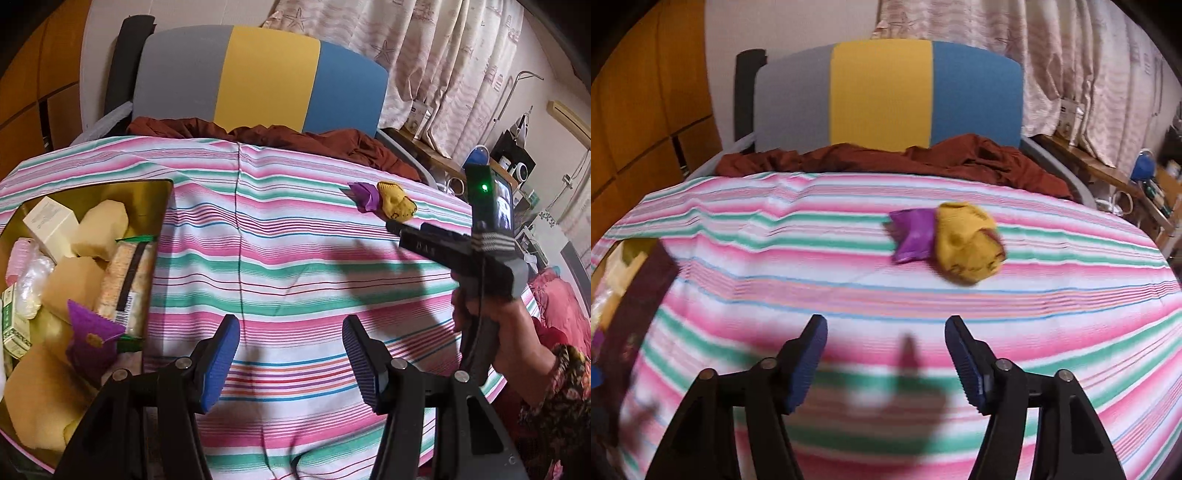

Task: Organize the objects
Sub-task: 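Move the right tool to the yellow knit sock and grasp it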

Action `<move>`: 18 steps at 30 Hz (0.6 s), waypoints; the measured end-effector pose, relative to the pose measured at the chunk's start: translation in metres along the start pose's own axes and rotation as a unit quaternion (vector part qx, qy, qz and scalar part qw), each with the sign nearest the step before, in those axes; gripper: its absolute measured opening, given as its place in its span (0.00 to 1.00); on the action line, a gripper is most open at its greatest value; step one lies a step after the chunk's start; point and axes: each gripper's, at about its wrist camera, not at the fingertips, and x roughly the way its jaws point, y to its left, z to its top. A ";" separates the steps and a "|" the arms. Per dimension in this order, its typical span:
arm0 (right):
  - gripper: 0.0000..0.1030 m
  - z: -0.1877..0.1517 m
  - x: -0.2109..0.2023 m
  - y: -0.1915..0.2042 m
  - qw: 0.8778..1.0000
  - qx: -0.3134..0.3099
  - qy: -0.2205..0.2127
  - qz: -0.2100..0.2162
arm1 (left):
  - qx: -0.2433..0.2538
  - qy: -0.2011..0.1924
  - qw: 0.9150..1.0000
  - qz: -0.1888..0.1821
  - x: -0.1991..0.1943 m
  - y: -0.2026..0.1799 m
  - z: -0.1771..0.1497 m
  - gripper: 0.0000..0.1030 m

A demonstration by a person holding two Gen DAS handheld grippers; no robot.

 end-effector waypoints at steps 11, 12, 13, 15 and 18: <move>0.75 0.040 0.055 -0.067 0.998 0.057 -0.011 -0.036 | 0.004 0.018 1.000 0.002 0.019 -0.012 0.014 0.57; 0.74 0.043 0.061 -0.069 0.998 0.061 -0.007 -0.033 | 0.002 0.020 1.000 0.002 0.022 -0.013 0.016 0.57; 0.71 0.045 0.067 -0.071 0.997 0.065 -0.005 -0.028 | -0.001 0.022 1.000 0.003 0.024 -0.014 0.017 0.57; 0.62 0.048 0.077 -0.072 0.997 0.069 0.001 -0.014 | -0.009 0.027 1.000 -0.001 0.030 -0.017 0.021 0.57; 0.49 0.049 0.089 -0.073 0.997 0.077 0.015 -0.005 | -0.011 0.026 1.000 -0.006 0.038 -0.027 0.026 0.57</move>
